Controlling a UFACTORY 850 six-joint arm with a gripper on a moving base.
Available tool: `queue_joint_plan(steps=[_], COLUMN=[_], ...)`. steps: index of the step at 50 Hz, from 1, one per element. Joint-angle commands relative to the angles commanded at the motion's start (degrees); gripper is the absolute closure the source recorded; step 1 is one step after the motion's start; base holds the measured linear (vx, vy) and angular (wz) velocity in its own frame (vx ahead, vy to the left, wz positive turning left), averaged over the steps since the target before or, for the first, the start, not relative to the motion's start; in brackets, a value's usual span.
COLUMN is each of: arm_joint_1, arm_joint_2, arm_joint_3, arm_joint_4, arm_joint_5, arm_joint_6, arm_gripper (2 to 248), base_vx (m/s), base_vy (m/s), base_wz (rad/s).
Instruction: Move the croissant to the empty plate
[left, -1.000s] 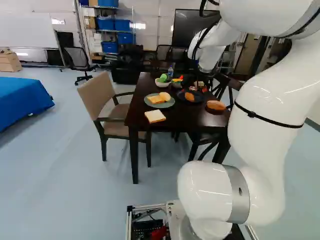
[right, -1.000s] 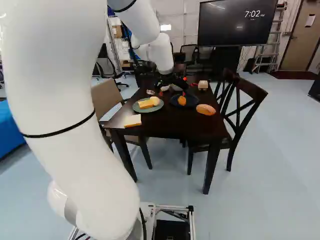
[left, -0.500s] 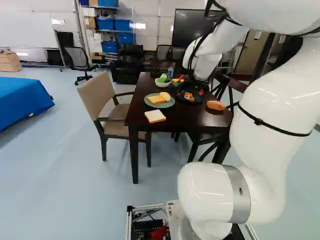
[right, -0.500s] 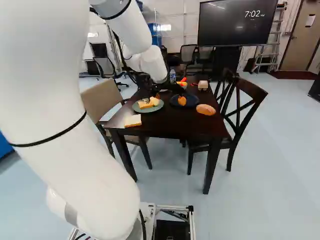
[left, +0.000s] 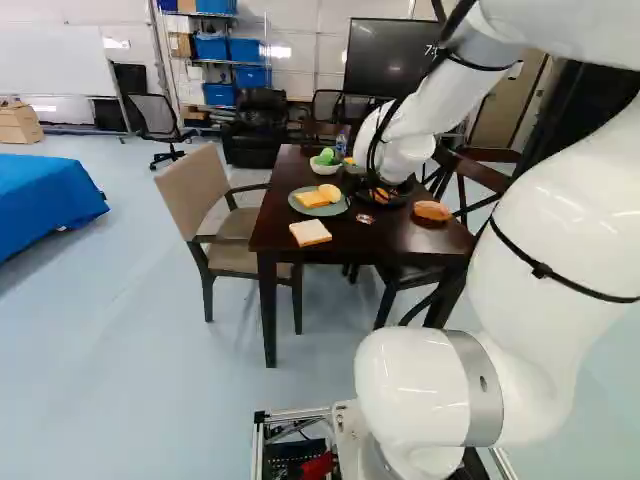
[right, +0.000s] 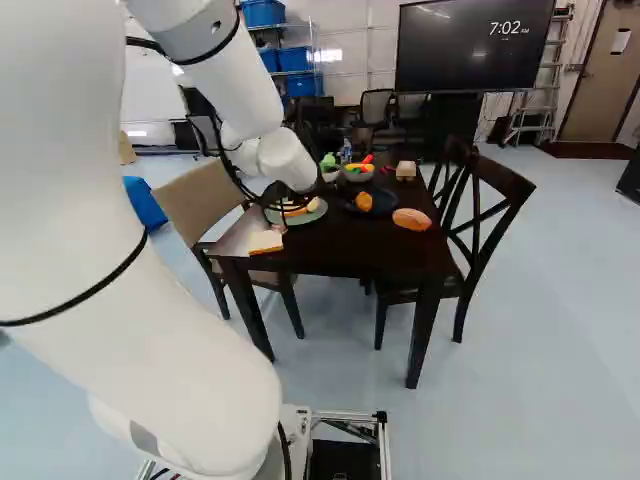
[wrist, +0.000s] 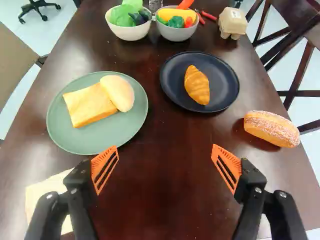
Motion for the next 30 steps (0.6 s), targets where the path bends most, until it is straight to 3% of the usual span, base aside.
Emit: queue_joint_plan(steps=[30], arm_joint_1=[4.1], arm_joint_2=[6.3], arm_joint_3=[14.7], arm_joint_4=[-1.8], arm_joint_5=[18.5], arm_joint_6=[3.8], arm_gripper=[3], base_vx=[0.0], base_vy=[0.0], base_wz=[0.0])
